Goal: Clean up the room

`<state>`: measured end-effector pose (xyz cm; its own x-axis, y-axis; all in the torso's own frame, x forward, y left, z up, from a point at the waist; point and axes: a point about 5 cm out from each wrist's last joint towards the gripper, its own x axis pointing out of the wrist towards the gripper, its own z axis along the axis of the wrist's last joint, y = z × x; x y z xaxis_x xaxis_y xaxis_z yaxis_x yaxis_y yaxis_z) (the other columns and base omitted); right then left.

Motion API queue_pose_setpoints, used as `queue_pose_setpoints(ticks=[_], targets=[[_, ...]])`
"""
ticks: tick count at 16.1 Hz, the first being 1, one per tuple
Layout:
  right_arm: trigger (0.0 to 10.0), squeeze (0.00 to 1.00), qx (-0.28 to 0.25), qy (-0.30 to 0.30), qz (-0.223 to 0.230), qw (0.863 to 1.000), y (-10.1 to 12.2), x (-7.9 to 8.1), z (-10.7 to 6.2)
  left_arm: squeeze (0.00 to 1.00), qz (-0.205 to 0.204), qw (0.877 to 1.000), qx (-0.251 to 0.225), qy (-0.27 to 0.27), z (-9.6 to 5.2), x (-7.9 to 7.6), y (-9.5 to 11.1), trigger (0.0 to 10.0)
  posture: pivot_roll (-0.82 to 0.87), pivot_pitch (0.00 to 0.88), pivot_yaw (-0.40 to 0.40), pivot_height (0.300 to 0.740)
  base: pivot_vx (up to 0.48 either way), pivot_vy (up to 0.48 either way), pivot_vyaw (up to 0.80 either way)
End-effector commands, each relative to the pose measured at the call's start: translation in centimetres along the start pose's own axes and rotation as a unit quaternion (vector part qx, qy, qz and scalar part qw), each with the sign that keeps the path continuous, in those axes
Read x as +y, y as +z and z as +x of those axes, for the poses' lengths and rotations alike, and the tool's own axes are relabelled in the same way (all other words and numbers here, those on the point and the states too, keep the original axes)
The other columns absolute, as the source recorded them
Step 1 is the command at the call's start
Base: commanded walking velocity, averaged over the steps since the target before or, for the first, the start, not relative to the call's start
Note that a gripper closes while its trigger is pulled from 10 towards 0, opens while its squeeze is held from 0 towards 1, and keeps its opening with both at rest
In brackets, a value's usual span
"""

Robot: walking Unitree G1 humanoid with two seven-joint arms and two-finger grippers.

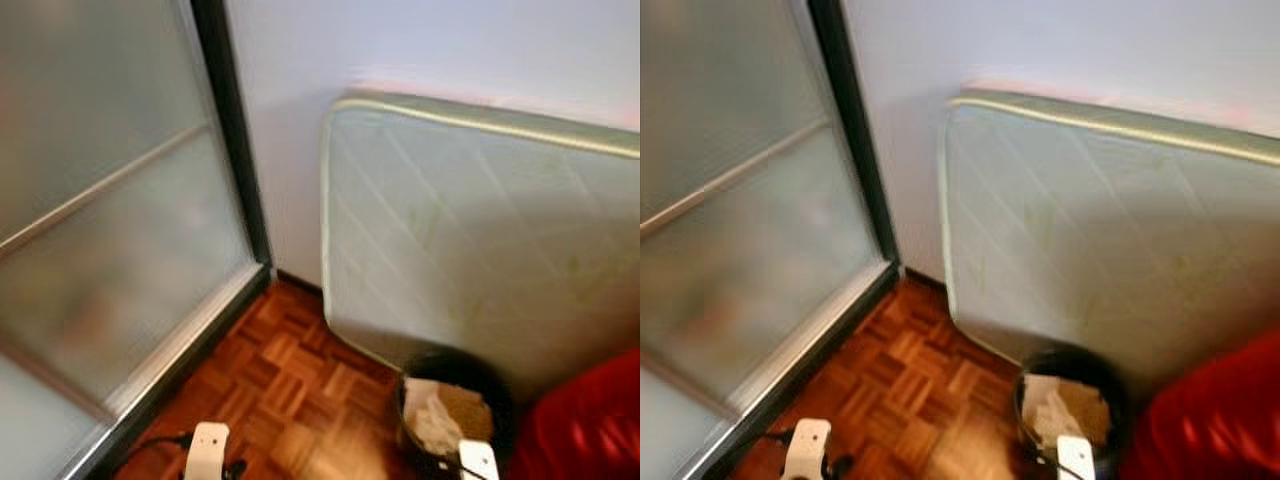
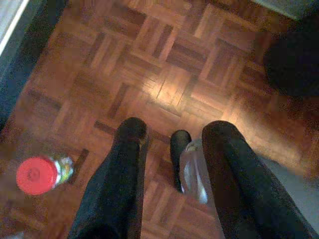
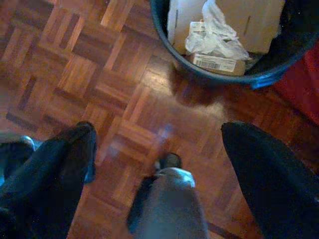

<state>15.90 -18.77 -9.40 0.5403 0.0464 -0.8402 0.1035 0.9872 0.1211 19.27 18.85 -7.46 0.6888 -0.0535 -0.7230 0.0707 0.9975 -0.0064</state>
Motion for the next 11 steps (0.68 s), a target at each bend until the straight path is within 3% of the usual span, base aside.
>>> queue_pose_setpoints(ticks=[1, 8, 11], targets=[[10.0, 0.0, 0.006, -0.01, 0.008, 1.0, -0.52, -0.71, -0.23, 0.0, 0.001, 1.0, 0.004, 0.0, -0.05, -0.14, -0.28, 10.0, 0.06, 0.0, 0.003, 0.74, 0.0, 0.0, 0.0], [10.0, 0.0, 0.006, -0.012, 0.013, 1.0, -0.63, -0.64, -0.23, 0.0, 0.01, 1.0, 0.009, 0.002, -0.07, 0.07, -0.31, 10.0, 0.06, 0.0, 0.012, 0.74, 0.0, 0.0, 0.0], [10.0, 0.0, 0.01, -0.012, 0.008, 1.0, -0.69, -0.67, -0.24, 0.0, 0.013, 1.0, 0.009, -0.001, 0.0, -0.1, -0.19, 10.0, 0.06, 0.0, 0.013, 0.74, 0.0, 0.0, -0.77]])
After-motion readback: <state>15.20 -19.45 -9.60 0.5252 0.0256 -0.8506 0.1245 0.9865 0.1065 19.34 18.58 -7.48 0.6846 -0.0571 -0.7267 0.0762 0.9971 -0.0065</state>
